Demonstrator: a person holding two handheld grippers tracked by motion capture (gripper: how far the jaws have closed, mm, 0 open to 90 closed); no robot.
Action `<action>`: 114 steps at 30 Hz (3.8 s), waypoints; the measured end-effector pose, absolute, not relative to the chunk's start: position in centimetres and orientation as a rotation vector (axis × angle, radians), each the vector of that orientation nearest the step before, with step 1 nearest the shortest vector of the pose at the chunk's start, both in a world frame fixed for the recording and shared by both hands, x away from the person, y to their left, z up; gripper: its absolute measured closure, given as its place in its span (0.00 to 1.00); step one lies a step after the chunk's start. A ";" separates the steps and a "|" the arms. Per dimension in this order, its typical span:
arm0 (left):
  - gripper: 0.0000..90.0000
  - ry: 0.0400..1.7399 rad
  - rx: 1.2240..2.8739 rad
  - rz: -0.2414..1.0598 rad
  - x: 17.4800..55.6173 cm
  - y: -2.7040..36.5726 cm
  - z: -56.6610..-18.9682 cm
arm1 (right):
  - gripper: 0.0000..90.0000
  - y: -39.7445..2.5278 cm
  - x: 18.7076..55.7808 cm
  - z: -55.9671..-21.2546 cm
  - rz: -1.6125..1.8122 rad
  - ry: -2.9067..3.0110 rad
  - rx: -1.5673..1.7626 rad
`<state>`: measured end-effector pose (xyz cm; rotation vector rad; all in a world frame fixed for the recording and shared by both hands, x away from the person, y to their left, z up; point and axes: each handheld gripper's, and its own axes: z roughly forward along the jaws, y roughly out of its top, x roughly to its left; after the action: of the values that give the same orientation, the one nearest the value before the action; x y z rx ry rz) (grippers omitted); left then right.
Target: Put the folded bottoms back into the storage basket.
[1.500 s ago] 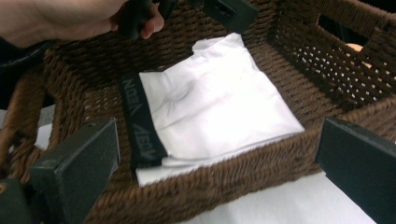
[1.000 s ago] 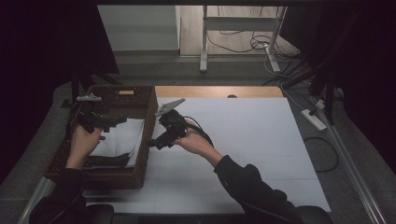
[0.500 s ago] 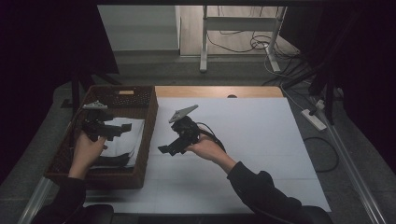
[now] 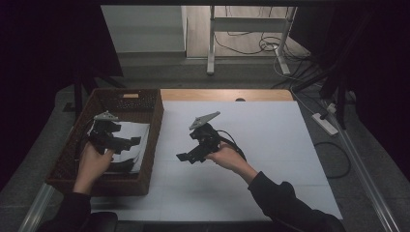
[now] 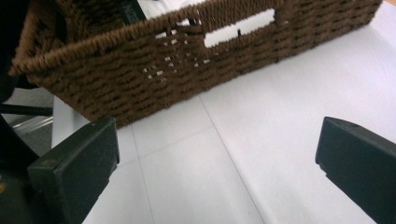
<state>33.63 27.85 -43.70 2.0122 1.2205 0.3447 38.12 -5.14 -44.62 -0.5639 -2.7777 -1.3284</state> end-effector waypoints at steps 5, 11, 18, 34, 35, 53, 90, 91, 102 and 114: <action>0.00 1.232 1.989 0.329 32.8 27.8 -43.7 | 0.00 -6.2 37.7 -44.7 -1.310 -2.792 -0.563; 0.00 1.237 1.951 0.295 31.9 27.9 -43.5 | 0.00 -7.6 37.2 -44.7 -1.306 -2.797 -0.577; 0.00 1.237 1.934 0.308 31.1 27.6 -43.0 | 0.00 -9.5 36.9 -44.4 -1.315 -2.807 -0.620; 0.00 1.223 1.912 0.300 28.6 26.5 -42.2 | 0.00 -13.1 35.4 -44.0 -1.337 -2.820 -0.671; 0.00 1.219 1.911 0.298 28.4 26.4 -42.2 | 0.00 -13.3 35.3 -44.1 -1.339 -2.819 -0.675; 0.00 1.146 1.922 0.341 26.0 24.9 -43.3 | 0.00 -17.2 33.5 -44.0 -1.358 -2.849 -0.752; 0.00 1.128 1.904 0.362 22.8 25.0 -45.3 | 0.00 -27.5 29.5 -44.0 -1.402 -2.888 -1.112; 0.00 1.129 1.902 0.362 22.7 25.1 -45.3 | 0.00 -27.7 29.4 -44.1 -1.405 -2.887 -1.124; 0.00 1.124 1.894 0.385 22.0 25.4 -45.5 | 0.00 -30.4 28.2 -44.4 -1.405 -2.869 -1.265; 0.00 1.128 1.887 0.403 21.3 25.5 -45.5 | 0.00 -32.5 26.7 -44.4 -1.419 -2.849 -1.377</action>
<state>21.31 25.54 -45.48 1.8865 1.1282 0.4028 26.72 -32.49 -44.37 -1.3773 -2.8491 -1.4193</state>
